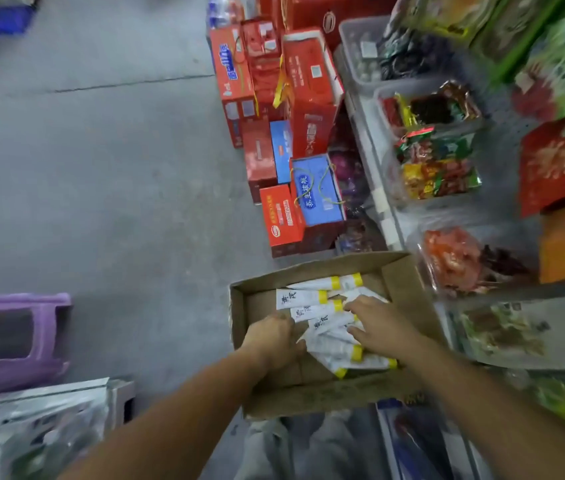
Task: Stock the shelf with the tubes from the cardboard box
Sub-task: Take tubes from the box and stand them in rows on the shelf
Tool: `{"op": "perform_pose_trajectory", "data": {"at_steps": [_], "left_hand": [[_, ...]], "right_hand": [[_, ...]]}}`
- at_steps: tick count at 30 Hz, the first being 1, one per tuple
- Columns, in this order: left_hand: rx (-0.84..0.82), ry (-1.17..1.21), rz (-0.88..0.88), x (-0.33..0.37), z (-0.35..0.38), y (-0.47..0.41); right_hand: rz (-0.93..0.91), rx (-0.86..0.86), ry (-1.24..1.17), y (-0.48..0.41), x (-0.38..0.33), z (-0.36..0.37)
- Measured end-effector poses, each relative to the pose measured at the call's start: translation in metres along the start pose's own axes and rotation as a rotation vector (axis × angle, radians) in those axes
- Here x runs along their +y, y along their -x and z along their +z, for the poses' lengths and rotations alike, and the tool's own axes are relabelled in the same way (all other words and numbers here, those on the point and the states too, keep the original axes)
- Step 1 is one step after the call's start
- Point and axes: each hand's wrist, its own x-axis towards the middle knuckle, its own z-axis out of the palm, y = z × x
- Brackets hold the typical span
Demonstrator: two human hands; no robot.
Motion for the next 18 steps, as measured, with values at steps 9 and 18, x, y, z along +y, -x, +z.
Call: {"op": "perform_pose_trajectory", "data": {"at_steps": [9, 18], "left_hand": [[-0.055, 0.367, -0.283, -0.013, 0.066, -0.084], [0.029, 0.917, -0.536, -0.001, 0.125, -0.154]], "right_hand": [[-0.024, -0.072, 0.065, -0.069, 0.048, 0.066], [-0.094, -0.153, 0.152, -0.121, 0.079, 0.101]]}}
